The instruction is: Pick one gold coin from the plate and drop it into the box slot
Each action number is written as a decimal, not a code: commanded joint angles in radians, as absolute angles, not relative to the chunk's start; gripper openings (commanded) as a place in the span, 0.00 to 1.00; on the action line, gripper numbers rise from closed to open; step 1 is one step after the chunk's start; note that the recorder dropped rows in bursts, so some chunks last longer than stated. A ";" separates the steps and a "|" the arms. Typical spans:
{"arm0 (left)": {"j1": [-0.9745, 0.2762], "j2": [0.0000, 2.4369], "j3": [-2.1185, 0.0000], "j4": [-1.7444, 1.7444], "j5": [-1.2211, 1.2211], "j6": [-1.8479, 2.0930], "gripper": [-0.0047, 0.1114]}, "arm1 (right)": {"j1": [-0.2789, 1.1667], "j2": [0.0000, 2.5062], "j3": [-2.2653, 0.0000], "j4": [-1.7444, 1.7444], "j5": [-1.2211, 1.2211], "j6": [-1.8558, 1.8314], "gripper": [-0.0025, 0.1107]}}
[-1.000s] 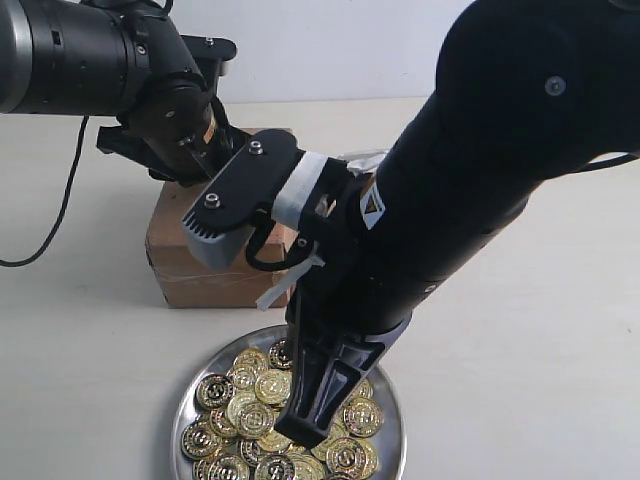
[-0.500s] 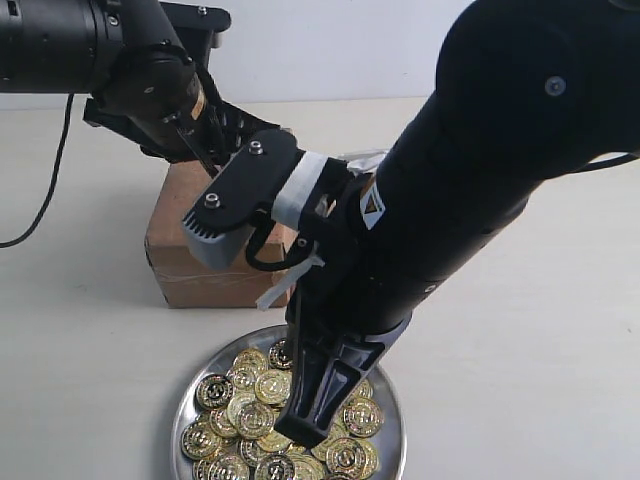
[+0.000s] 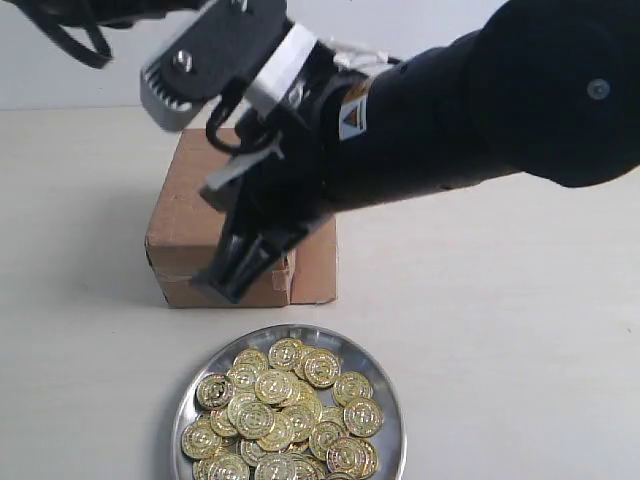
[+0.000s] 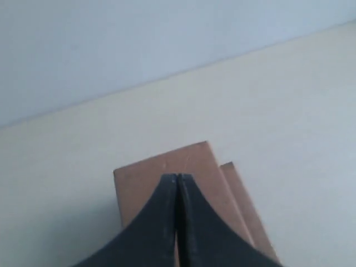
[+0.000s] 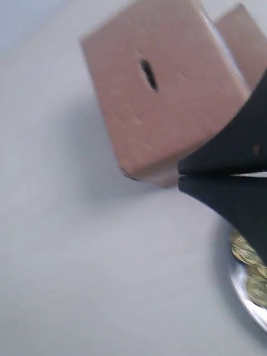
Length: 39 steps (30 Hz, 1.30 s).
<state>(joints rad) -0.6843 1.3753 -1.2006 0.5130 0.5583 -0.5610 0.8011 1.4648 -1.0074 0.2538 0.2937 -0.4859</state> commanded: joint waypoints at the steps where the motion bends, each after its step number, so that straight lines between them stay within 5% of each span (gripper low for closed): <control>1: -0.688 1.206 -1.095 0.470 0.388 -0.432 0.04 | 0.803 1.409 -0.979 0.240 -0.020 -0.502 0.02; 26: -0.673 0.998 -1.049 0.461 0.542 -0.425 0.04 | 0.799 1.316 -0.985 0.318 -0.062 -0.491 0.02; 39: -0.316 0.610 -0.899 0.457 0.528 -0.423 0.04 | 0.590 1.051 -0.985 0.318 -0.055 -0.491 0.02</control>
